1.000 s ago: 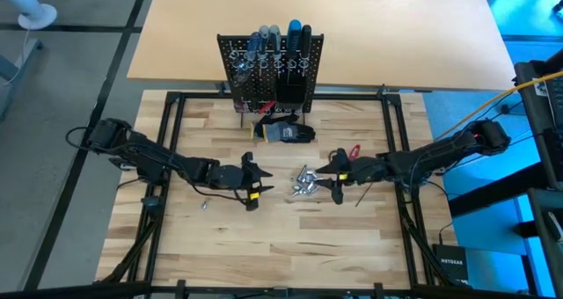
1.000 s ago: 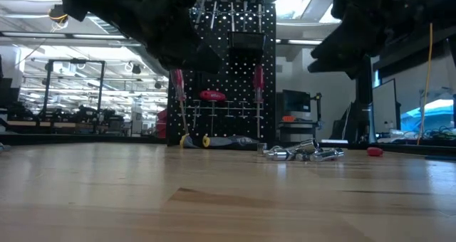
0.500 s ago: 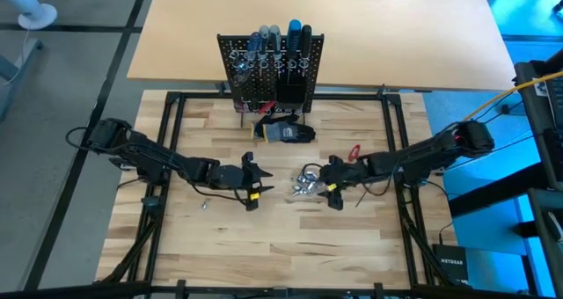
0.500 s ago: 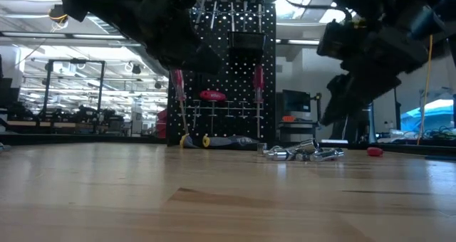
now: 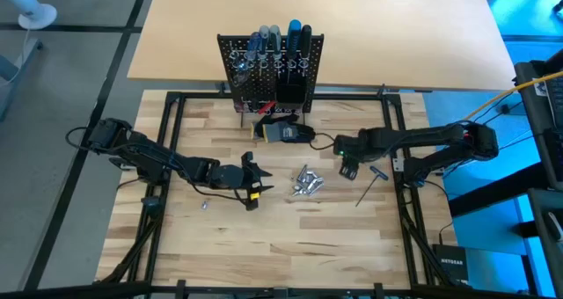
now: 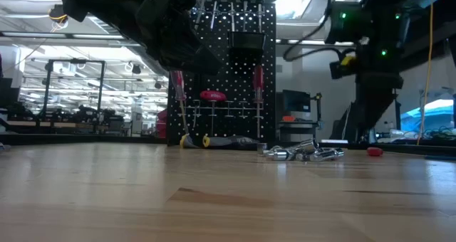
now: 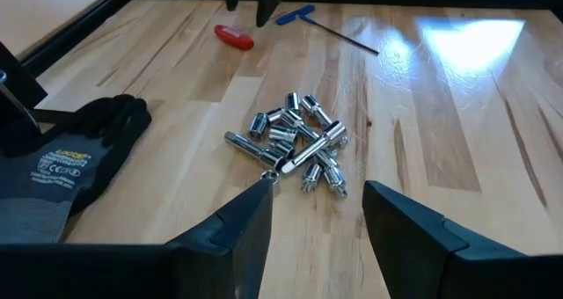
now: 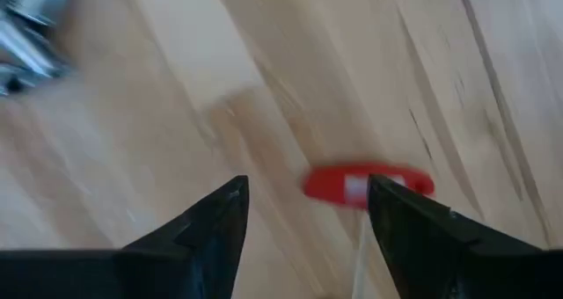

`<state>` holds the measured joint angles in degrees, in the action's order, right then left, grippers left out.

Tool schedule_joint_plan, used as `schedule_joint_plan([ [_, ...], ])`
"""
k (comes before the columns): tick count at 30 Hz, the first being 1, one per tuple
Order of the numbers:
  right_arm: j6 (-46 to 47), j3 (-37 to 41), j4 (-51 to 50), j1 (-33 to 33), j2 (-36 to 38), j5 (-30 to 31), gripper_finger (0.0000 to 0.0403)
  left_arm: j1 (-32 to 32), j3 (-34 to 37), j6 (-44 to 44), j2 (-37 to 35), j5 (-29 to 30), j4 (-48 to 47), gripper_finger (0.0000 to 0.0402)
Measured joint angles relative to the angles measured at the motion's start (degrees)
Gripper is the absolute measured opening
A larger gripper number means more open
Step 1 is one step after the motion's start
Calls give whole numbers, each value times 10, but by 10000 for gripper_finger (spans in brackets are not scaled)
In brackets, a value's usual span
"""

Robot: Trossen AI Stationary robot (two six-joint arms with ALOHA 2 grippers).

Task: Hang tools onto peg board
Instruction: Hang the red allen wrench on the pegboard

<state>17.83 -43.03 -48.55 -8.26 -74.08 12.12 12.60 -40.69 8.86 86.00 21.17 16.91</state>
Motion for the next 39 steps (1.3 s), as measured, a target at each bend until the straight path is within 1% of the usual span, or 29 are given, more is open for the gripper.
schedule_joint_plan([
  [6,-5,0,-49,-53,0,-12,215,3,0,1,0,0,-5,169],
  [11,-39,24,-50,-98,0,-46,201,5,0,2,0,0,-24,169],
  [14,-42,40,-37,-124,0,-73,192,5,0,12,0,0,-31,169],
  [16,-44,40,-26,-133,0,-77,186,5,0,12,0,0,-31,169],
  [23,-44,40,-29,-133,0,-78,174,5,0,10,0,0,-30,169],
  [27,-44,41,-27,-140,-13,-77,170,4,0,2,0,1,-30,169],
  [32,-42,41,-21,-170,-56,-71,160,4,0,9,0,1,-30,169],
  [36,-51,42,26,-186,-90,-72,148,4,0,12,0,1,-30,169],
  [39,-78,41,41,-193,-102,-82,135,4,0,12,0,1,-31,169],
])
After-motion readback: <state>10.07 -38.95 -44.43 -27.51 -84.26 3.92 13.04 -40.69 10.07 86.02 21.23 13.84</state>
